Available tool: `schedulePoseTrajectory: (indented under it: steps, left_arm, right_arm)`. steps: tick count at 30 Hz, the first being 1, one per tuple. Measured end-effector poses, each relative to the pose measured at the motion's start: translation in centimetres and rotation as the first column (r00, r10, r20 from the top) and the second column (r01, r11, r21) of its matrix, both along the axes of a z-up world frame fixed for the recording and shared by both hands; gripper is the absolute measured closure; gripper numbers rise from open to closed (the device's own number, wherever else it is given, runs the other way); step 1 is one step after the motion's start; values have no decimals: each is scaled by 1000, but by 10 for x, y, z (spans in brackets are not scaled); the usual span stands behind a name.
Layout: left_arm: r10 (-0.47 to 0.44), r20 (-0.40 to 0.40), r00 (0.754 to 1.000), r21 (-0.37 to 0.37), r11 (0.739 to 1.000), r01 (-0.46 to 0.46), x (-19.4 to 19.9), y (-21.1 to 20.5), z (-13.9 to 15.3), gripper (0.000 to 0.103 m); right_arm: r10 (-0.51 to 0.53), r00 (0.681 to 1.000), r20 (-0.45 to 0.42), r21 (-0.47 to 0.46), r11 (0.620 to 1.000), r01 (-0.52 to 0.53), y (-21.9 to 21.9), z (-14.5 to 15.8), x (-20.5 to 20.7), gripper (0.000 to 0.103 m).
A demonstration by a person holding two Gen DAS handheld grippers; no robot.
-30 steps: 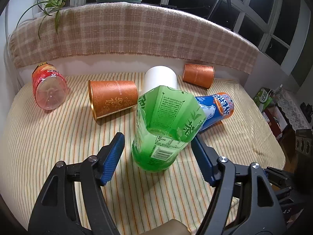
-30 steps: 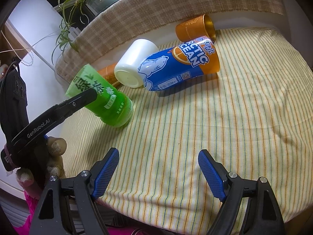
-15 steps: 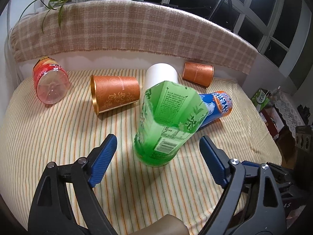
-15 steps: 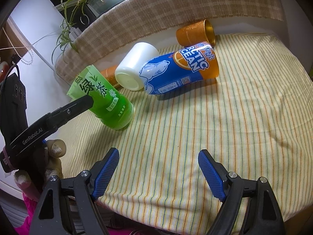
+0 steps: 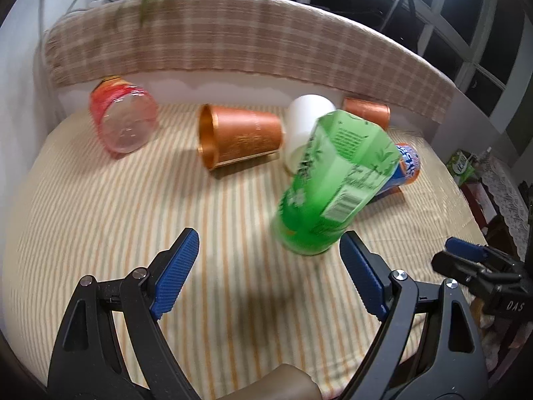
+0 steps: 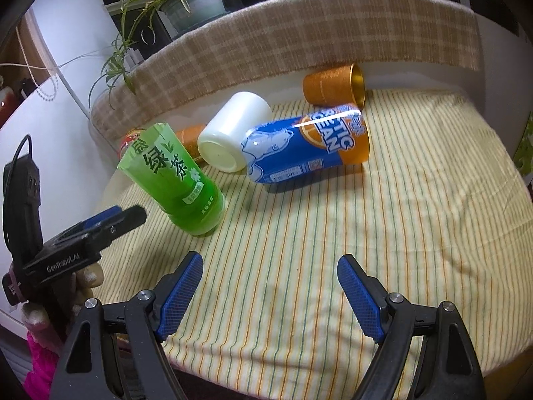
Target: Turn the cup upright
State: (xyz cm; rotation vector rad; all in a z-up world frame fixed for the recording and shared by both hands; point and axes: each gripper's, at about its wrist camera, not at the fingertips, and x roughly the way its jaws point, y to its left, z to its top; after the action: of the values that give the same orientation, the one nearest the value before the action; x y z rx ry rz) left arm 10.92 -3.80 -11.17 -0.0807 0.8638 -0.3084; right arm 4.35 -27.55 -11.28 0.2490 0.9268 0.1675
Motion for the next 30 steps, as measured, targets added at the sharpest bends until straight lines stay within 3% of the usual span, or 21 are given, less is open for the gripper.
schedulePoseTrajectory:
  steps: [9, 14, 17, 30]
  left_arm:
    - [89, 159, 983, 32, 995, -96, -34, 20, 31, 14]
    - [116, 266, 957, 37, 991, -130, -57, 23, 52, 2]
    - [120, 319, 940, 50, 989, -143, -70, 22, 62, 2]
    - [149, 391, 908, 56, 981, -185, -98, 23, 77, 0]
  right_arm:
    - [8, 996, 90, -117, 993, 3, 16, 15, -5, 13]
    - [18, 988, 153, -177, 984, 9, 25, 25, -11, 7]
    - [27, 981, 194, -211, 977, 15, 31, 32, -15, 3]
    - [11, 945, 327, -268, 960, 81, 46, 51, -30, 0]
